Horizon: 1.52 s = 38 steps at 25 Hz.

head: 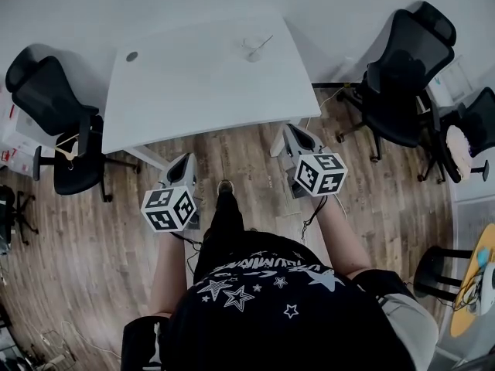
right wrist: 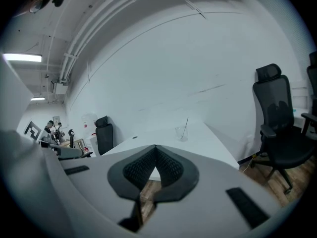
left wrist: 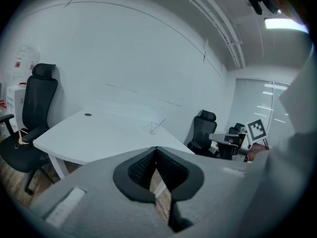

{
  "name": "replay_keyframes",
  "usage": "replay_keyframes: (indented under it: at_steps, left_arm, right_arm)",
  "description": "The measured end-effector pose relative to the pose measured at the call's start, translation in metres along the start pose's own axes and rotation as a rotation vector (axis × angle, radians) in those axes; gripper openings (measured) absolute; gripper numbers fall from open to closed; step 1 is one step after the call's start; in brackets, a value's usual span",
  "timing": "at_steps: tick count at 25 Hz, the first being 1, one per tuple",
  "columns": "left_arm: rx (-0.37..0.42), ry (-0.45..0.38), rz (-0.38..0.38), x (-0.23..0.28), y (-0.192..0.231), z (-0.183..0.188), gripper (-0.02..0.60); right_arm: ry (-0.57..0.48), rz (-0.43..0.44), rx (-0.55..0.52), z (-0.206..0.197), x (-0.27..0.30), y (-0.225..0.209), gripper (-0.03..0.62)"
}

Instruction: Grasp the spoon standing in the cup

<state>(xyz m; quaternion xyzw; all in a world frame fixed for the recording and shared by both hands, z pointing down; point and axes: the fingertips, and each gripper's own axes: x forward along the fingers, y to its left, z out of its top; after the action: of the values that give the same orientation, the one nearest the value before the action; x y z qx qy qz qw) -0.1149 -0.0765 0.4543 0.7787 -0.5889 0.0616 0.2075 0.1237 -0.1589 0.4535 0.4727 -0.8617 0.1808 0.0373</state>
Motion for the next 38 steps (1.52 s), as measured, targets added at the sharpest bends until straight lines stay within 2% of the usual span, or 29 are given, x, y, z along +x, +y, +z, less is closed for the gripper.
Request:
replay_keyframes:
  at_steps: [6, 18, 28, 38]
  left_arm:
    - [-0.01, 0.019, -0.019, 0.032, 0.022, 0.008, 0.008]
    - [-0.008, 0.032, -0.06, 0.124, 0.074, 0.054, 0.008]
    - [0.014, 0.068, -0.15, 0.206, 0.1, 0.096, 0.008]
    - [0.035, 0.094, -0.211, 0.261, 0.126, 0.122, 0.008]
  right_arm:
    - [0.005, -0.024, 0.0, 0.009, 0.036, -0.008, 0.009]
    - [-0.004, -0.106, 0.039, 0.039, 0.128, -0.051, 0.009]
    - [-0.012, -0.204, 0.097, 0.066, 0.189, -0.086, 0.009]
    - [-0.008, -0.284, 0.137, 0.077, 0.239, -0.112, 0.009]
